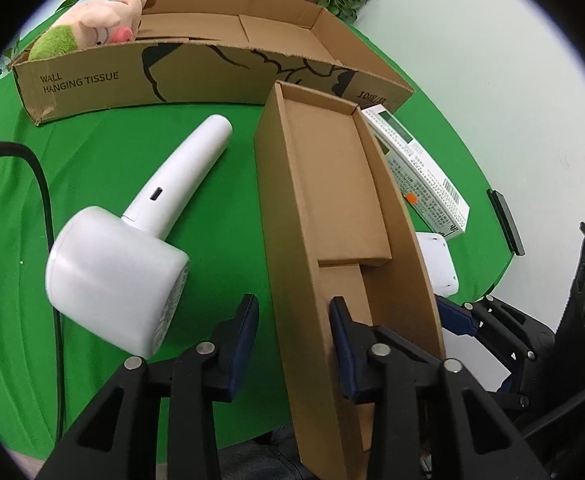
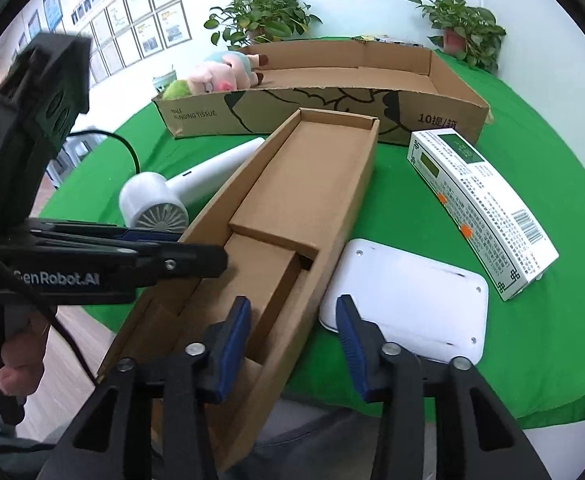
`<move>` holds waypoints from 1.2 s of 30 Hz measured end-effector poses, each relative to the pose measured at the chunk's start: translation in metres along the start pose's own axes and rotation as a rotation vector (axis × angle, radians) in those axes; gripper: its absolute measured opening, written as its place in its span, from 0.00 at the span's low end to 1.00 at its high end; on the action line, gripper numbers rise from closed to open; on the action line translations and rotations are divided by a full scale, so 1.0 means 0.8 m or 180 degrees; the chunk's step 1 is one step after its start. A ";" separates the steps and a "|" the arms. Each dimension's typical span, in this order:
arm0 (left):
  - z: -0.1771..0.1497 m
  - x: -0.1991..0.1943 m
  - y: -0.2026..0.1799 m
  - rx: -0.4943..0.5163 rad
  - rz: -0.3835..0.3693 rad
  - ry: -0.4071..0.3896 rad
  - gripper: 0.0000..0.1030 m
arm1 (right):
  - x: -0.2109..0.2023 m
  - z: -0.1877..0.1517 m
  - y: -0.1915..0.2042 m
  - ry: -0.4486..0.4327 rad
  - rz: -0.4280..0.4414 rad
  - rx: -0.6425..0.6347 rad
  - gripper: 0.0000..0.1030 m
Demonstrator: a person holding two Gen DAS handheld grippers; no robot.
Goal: Organize objects
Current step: 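Grasp the long cardboard tray insert with the left tool, then carry the cardboard insert over the box with the left tool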
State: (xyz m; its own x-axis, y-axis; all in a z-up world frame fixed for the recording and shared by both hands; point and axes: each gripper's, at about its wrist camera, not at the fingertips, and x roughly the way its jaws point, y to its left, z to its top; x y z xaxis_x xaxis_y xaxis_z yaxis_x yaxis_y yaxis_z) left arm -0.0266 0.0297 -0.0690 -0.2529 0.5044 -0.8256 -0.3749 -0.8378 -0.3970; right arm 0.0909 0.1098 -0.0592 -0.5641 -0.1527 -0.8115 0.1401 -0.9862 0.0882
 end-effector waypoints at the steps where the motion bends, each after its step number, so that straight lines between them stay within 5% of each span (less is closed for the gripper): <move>1: -0.001 0.003 0.001 -0.0037 -0.0039 0.0028 0.29 | 0.002 0.001 0.003 -0.0009 -0.0040 -0.0007 0.39; 13: -0.005 -0.003 -0.003 -0.0069 0.0021 -0.0075 0.22 | 0.011 0.013 0.007 0.0051 -0.0090 0.0051 0.32; 17: -0.004 -0.007 -0.005 -0.0022 0.0080 -0.0142 0.22 | 0.010 0.014 0.009 -0.0001 -0.0180 0.0009 0.23; 19: -0.005 -0.014 -0.009 0.0039 0.0156 -0.0253 0.20 | 0.005 0.014 0.010 -0.0069 -0.0240 0.0009 0.14; 36: 0.046 -0.096 -0.044 0.0415 0.0277 -0.1036 0.19 | -0.063 0.088 0.023 -0.0849 -0.0374 -0.0020 0.13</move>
State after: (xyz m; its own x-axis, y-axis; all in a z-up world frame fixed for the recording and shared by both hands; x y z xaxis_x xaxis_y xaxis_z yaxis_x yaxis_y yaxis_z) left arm -0.0271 0.0282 0.0233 -0.5518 0.4900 -0.6749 -0.4447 -0.8574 -0.2589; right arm 0.0646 0.0950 0.0242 -0.7707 -0.0497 -0.6353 0.0657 -0.9978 -0.0017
